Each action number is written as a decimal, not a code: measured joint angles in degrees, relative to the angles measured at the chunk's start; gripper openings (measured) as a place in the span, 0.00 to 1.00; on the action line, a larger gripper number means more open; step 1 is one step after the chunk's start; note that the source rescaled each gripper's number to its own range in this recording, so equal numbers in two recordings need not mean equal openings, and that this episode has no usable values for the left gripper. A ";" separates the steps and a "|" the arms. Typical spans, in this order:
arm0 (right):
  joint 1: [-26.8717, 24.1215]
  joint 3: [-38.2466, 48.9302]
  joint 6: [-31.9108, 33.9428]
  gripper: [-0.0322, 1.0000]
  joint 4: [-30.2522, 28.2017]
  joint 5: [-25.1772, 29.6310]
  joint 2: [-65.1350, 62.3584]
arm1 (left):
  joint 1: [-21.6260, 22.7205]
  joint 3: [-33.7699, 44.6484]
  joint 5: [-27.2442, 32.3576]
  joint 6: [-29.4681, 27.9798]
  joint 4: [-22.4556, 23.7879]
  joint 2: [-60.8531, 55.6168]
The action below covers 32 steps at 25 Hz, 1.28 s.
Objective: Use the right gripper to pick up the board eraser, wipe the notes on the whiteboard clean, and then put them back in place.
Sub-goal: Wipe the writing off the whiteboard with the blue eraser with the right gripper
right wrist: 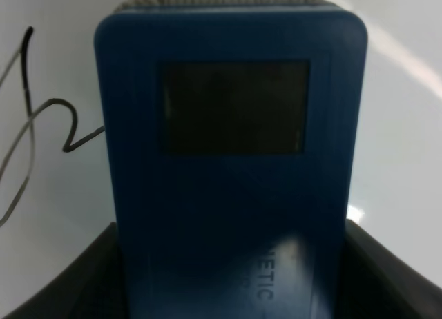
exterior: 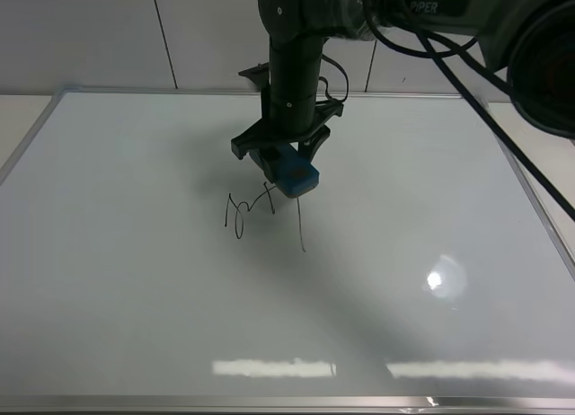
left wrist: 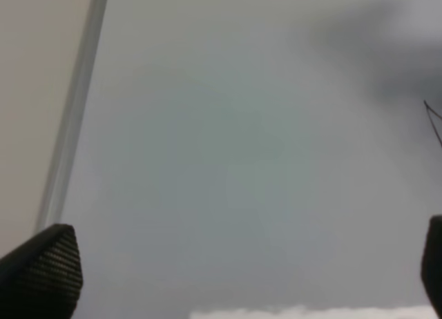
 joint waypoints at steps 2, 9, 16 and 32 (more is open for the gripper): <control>0.00 0.00 0.60 0.08 -1.35 -0.77 0.60 | 0.00 0.00 0.00 0.00 0.00 0.00; 0.00 -0.06 2.14 0.08 -4.23 -1.35 4.28 | 0.00 0.00 0.00 0.00 0.00 0.00; -1.07 -0.42 3.01 0.08 -3.84 -1.29 5.86 | 0.00 0.00 0.00 0.00 0.00 0.00; -8.29 -0.72 0.94 0.08 3.64 -2.58 5.93 | 0.00 0.00 0.00 0.00 0.00 0.00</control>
